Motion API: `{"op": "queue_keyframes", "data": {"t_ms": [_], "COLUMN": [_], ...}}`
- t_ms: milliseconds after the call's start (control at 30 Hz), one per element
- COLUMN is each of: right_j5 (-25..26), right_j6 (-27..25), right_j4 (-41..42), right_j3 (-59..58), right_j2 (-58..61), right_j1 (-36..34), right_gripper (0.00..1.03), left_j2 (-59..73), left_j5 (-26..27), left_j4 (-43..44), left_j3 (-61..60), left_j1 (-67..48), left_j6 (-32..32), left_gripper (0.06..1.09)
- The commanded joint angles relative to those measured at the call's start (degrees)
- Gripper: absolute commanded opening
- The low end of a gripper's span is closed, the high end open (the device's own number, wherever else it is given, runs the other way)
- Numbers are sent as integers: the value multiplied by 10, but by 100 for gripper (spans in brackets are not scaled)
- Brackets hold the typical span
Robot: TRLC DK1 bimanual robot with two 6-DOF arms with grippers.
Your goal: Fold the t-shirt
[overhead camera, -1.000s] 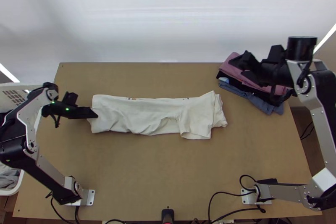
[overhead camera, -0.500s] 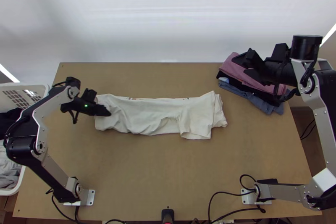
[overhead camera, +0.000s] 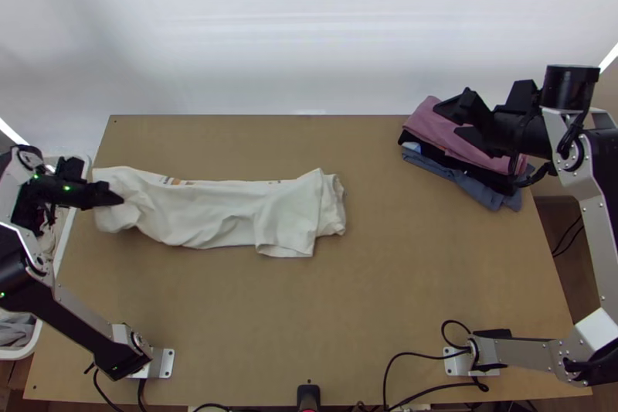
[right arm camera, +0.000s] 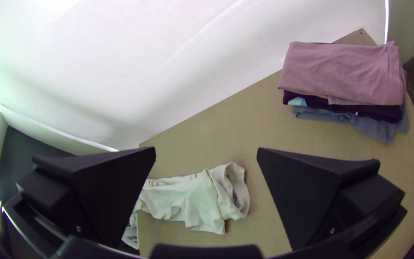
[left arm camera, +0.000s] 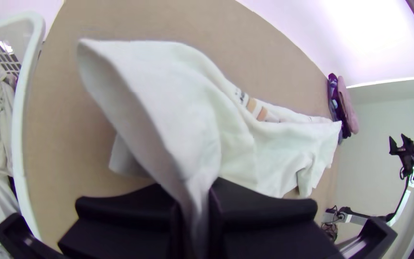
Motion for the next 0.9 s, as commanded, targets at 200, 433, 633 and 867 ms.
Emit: {"op": "queue_keyframes", "data": {"t_ms": [200, 433, 633, 867], "right_j5": [-5, -5, -5, -4], "right_j6": [-4, -5, -5, -5], "right_j4": [2, 3, 2, 3], "right_j3": [-12, -9, -9, -16], "right_j2": [-1, 0, -3, -4], "right_j1": [1, -2, -2, 3], "right_gripper": [99, 99, 99, 99], "left_j2": [-168, -143, -63, 52], "left_j5": [5, -43, -72, -89], "left_j4": [-22, 32, 65, 65], "left_j3": [12, 40, 75, 187], "left_j1": [-280, -483, -557, -596], "left_j6": [-178, -292, -322, -358], "left_gripper": [10, 10, 10, 10]}}
